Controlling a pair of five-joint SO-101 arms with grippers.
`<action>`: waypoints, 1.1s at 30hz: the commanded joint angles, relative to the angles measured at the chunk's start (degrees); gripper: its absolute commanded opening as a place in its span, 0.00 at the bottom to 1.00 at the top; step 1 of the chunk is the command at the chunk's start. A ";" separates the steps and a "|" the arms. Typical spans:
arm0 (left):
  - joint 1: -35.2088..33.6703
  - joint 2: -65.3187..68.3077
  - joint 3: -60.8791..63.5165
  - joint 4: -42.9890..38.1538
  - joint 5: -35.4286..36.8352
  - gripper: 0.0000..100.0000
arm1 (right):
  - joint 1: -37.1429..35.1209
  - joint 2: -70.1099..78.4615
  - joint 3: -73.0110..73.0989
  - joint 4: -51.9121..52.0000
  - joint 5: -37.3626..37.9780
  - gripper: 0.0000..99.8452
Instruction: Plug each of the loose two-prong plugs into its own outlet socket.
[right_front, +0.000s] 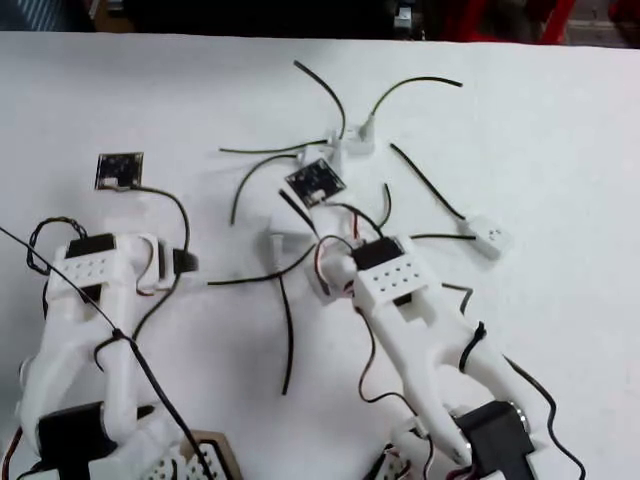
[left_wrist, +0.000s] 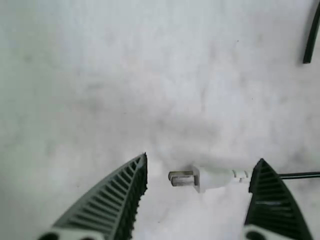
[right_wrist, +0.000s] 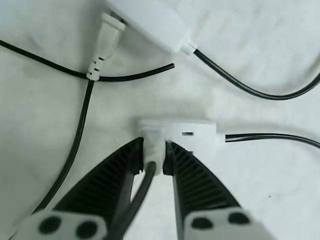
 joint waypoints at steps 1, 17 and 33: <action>-0.57 -2.51 -0.26 -0.79 -0.53 0.32 | -0.40 -0.92 3.25 -0.92 0.70 0.02; -0.57 -2.51 -0.26 -0.79 -0.53 0.32 | -1.10 -3.47 8.35 -8.84 3.52 0.02; -0.57 -2.51 -0.26 -0.79 -0.53 0.32 | 0.31 9.27 -27.52 -9.27 -6.77 0.03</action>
